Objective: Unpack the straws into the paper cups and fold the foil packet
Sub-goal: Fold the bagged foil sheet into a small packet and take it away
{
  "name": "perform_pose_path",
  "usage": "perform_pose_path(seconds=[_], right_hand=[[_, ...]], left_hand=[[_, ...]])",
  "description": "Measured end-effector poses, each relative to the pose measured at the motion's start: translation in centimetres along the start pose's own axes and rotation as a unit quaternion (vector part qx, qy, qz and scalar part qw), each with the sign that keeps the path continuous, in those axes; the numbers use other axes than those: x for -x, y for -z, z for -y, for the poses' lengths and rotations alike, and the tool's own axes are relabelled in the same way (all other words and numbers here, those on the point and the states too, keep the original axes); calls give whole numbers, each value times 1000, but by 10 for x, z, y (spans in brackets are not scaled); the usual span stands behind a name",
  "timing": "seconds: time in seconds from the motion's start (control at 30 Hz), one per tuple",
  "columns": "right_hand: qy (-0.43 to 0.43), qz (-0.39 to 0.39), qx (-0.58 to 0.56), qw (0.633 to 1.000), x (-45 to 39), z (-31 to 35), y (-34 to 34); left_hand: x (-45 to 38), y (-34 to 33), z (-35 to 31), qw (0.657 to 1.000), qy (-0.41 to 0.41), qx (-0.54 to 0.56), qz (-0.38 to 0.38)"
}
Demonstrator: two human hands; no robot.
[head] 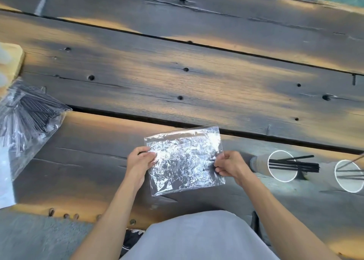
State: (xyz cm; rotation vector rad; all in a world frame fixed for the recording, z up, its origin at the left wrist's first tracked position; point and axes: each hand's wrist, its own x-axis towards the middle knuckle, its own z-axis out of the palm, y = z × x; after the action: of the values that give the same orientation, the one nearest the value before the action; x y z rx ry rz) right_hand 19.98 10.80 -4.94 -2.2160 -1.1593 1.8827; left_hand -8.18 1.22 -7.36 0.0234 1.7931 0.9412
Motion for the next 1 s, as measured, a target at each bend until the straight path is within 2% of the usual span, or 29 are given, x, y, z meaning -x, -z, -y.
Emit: perform_pose_path(seconds=[0.2, 0.37, 0.5, 0.73, 1.0], right_hand=[[30, -14, -20, 999, 3, -15, -2], [22, -24, -27, 999, 4, -30, -3], [15, -57, 27, 998, 9, -43, -4], [25, -95, 98, 990, 16, -65, -3], [-19, -57, 57, 997, 24, -75, -4]], left_hand=[[13, 13, 17, 995, 13, -100, 26], [23, 23, 41, 991, 14, -132, 34], [27, 26, 56, 988, 18, -153, 29], [43, 29, 65, 964, -49, -260, 19], [55, 25, 71, 953, -88, -289, -14]])
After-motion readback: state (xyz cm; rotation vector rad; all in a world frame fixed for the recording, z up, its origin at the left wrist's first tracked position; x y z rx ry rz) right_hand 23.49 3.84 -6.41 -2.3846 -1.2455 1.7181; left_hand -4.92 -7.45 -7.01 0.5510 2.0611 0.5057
